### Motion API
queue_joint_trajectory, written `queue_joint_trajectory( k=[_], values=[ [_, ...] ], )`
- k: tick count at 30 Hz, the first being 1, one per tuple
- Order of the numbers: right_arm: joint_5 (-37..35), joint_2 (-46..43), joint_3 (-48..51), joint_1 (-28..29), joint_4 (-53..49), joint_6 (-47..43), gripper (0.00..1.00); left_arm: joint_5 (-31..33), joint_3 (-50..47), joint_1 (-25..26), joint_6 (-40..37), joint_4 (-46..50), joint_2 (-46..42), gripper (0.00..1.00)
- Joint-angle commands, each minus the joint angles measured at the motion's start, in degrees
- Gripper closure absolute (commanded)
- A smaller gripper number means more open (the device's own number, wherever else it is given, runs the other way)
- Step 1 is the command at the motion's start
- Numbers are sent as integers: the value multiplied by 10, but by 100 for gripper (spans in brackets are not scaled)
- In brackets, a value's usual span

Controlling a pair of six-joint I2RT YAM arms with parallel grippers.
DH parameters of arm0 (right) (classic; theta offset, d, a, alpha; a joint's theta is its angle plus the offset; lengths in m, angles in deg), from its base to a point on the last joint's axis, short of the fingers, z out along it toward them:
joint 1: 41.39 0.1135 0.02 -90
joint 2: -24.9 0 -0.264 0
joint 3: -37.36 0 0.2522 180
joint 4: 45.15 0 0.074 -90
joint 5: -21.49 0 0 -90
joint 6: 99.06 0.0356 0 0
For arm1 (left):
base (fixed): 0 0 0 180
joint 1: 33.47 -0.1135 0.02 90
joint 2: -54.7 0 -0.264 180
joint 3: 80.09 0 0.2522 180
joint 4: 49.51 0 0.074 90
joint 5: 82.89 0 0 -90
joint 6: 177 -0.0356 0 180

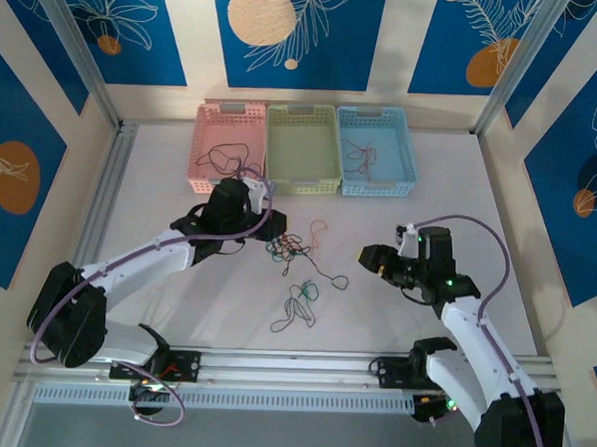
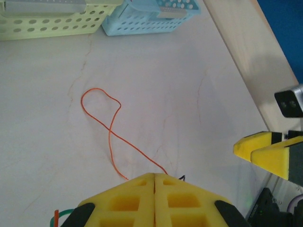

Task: Untangle the cables

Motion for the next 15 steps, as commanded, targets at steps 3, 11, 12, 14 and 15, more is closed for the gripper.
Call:
queue_joint_trajectory(
  k=[3,11,12,14,15],
  values=[
    [33,68,-64,56,43,66,43,-17,10,-4,-34,17,-4,100],
    [-43,70,-90,127,3,43,51,93,1,-8,-18,71,-17,100],
    [-39,71,-91,135,-9,40,52,101,-2,-13,-13,74,-16,100],
    [-47,81,-93,167,-34,36,53,113,-13,-21,-5,73,-13,100],
    [-52,88,-93,186,-38,38,53,122,-19,-22,-4,72,-12,100]
  ],
)
